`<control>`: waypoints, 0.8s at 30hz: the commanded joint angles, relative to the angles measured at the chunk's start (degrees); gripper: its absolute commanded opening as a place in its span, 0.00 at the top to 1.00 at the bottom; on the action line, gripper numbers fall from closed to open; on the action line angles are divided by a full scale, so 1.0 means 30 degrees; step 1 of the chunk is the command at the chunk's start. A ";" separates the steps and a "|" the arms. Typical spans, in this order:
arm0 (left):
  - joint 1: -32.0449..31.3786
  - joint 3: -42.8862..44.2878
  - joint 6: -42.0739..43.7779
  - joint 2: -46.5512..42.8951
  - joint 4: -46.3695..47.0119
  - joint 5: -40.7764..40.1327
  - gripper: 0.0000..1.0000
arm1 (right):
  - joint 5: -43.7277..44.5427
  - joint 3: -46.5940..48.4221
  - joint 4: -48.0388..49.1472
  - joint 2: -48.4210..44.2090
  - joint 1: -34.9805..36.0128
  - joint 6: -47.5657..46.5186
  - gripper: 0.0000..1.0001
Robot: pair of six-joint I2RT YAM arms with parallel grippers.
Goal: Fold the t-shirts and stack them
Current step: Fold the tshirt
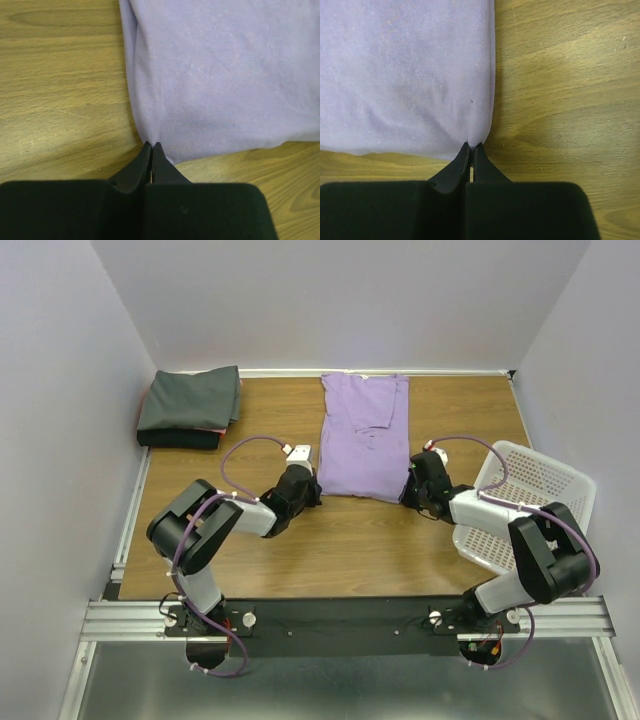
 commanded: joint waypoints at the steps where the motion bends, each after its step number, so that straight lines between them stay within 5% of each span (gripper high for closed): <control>1: -0.0145 -0.0577 0.0056 -0.0133 -0.0531 0.0418 1.00 | -0.0581 -0.0342 -0.0262 -0.0343 -0.0057 -0.0271 0.98; 24: -0.3394 -0.4356 0.0759 -1.3693 -0.2165 -0.1632 1.00 | -0.1578 0.0681 -0.6999 -1.2941 0.0470 -0.1356 0.99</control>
